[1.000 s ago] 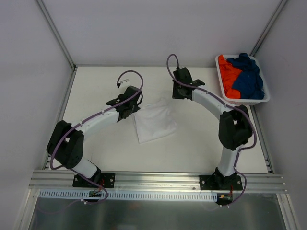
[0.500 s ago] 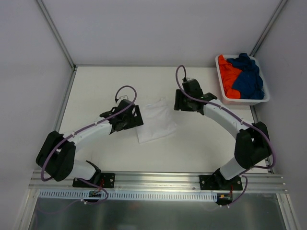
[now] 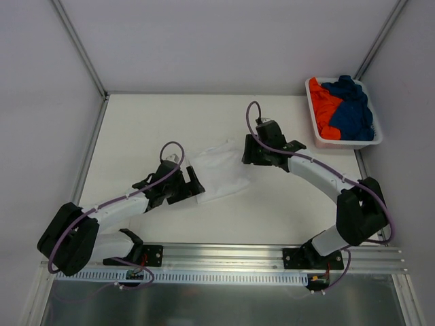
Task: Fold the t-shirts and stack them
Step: Fold the tshirt
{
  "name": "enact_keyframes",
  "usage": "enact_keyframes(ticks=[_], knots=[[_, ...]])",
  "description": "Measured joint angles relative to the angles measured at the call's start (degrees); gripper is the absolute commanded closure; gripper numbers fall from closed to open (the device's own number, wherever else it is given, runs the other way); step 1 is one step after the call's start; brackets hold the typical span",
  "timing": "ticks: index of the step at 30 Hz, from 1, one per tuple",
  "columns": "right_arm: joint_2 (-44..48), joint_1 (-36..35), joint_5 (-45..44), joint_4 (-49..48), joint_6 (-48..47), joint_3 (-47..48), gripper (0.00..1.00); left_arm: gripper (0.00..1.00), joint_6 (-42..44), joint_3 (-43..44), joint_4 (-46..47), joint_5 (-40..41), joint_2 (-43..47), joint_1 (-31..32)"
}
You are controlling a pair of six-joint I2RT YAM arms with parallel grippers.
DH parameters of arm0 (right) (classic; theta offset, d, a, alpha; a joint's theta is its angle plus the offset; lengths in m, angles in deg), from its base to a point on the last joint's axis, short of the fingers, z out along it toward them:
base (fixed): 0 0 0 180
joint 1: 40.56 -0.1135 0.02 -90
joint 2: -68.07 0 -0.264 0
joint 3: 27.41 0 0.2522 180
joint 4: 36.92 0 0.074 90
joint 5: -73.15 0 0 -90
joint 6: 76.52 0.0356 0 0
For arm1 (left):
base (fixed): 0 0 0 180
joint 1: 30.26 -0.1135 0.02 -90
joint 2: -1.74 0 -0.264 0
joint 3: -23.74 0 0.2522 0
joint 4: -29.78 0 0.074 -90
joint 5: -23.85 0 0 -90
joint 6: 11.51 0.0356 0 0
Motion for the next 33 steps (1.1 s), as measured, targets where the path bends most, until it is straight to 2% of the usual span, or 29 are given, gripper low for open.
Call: enact_keyframes(ticks=[10, 19, 31, 33], knots=[[8.5, -0.5, -0.1, -0.8, 0.3, -3.4, 0.42, 0.08, -1.6, -6.1, 19.8, -2.3, -2.6, 0.0], [10.9, -0.5, 0.0, -1.1, 0.4, -5.1, 0.42, 0.11, -2.0, -8.6, 27.8, -0.6, -4.4, 0.0], [13.1, -0.5, 0.2, -1.2, 0.6, -7.5, 0.42, 0.12, -2.2, -7.7, 37.6, 0.8, -11.6, 0.0], [13.5, -0.5, 0.1, -1.2, 0.6, -7.6, 0.42, 0.16, -2.2, -7.5, 38.1, 0.8, -12.0, 0.0]])
